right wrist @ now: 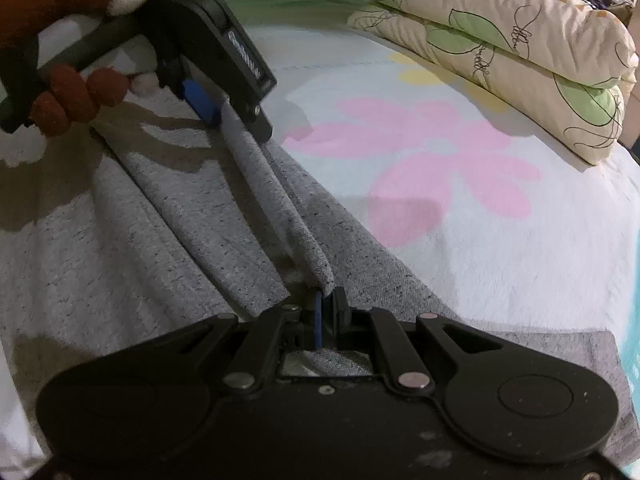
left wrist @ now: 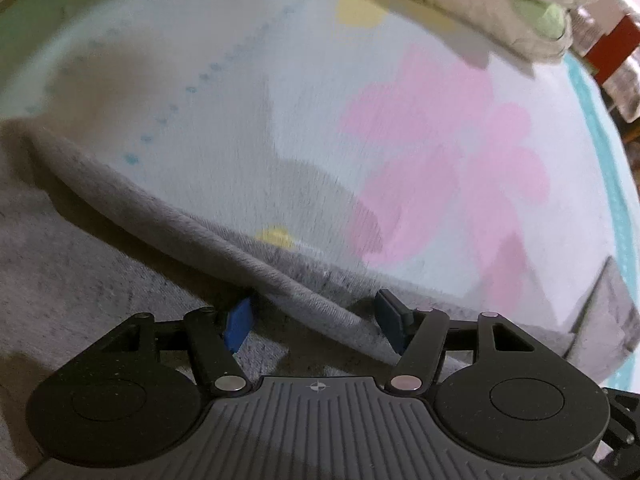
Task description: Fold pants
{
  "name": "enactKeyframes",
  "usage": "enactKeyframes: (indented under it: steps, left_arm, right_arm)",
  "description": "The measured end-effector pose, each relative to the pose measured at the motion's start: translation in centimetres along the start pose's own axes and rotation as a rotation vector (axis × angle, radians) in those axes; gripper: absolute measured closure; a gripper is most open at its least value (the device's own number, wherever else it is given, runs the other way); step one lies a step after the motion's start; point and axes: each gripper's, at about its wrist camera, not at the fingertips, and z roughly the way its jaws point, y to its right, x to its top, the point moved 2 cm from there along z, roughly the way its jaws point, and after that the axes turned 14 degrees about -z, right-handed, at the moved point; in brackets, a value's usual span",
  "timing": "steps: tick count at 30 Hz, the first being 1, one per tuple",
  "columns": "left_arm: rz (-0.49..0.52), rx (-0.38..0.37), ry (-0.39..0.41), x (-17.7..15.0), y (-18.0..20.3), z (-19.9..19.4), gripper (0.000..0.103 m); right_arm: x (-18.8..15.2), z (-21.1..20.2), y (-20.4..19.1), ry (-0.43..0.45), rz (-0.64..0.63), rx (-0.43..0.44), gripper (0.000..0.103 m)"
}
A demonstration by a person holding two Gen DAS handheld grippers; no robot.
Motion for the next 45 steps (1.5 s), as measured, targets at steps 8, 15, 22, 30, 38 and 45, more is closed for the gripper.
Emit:
enactKeyframes:
  steps: [8,15,22,30,38,45]
  left_arm:
    - [-0.075,-0.154,0.042,-0.9,-0.9,-2.4,0.094]
    - [0.007,-0.153,0.164,-6.3,-1.6,-6.5,0.094]
    - [0.024,-0.163,0.229,-8.5,-1.8,-7.7,0.094]
    - [0.047,-0.159,0.241,-9.3,-2.2,-7.4,0.094]
    - [0.066,-0.156,0.254,-9.7,-2.2,-7.3,0.094]
    - [0.104,-0.188,0.346,-9.9,-1.7,-10.2,0.094]
  right_arm:
    - [-0.5,-1.1,0.1,0.043,0.051,-0.011,0.096]
    - [-0.8,-3.8,2.0,0.118,0.234,0.01,0.084]
    - [-1.8,-5.4,8.3,0.09,0.582,-0.176,0.059]
    - [-2.2,1.4,15.2,-0.199,0.862,-0.45,0.053]
    - [-3.2,5.6,18.0,-0.423,0.894,-0.596,0.077]
    - [-5.4,-2.5,17.6,-0.212,0.994,-0.511,0.098]
